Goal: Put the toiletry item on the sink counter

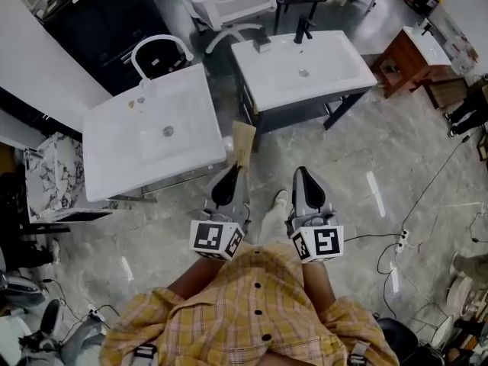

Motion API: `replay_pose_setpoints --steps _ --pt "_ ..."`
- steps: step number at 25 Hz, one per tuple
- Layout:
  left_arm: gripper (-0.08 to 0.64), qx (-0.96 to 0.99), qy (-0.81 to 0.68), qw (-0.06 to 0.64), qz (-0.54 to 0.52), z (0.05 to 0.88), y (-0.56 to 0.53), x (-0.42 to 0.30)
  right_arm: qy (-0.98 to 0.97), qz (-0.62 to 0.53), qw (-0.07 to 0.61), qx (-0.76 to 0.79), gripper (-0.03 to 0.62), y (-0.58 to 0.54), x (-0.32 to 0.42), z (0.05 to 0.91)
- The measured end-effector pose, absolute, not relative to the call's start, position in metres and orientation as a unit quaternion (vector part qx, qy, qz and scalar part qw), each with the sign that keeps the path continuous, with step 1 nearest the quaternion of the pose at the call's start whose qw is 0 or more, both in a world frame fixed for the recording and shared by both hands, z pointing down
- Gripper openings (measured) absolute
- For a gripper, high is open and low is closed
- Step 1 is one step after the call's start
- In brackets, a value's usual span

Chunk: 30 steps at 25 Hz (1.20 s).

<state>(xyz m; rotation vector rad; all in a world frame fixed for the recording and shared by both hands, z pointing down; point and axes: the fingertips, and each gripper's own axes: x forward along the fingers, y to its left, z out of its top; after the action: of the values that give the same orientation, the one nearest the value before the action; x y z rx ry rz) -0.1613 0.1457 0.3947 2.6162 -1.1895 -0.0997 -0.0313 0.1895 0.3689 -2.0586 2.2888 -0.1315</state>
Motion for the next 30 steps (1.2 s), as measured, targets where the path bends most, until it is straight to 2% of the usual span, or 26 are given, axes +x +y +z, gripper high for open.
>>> replay_pose_setpoints --steps 13,22,30 --pt "0.028 0.864 -0.486 0.130 -0.019 0.398 0.032 -0.035 0.804 -0.054 0.030 -0.592 -0.002 0.058 0.093 0.375" --pt "0.028 0.839 -0.519 0.165 -0.004 0.412 -0.010 -0.006 0.822 -0.080 0.030 -0.563 -0.002 0.004 0.126 0.390" --pt "0.026 0.828 -0.528 0.189 0.011 0.434 -0.060 0.006 0.827 -0.097 0.004 -0.553 -0.002 -0.039 0.136 0.406"
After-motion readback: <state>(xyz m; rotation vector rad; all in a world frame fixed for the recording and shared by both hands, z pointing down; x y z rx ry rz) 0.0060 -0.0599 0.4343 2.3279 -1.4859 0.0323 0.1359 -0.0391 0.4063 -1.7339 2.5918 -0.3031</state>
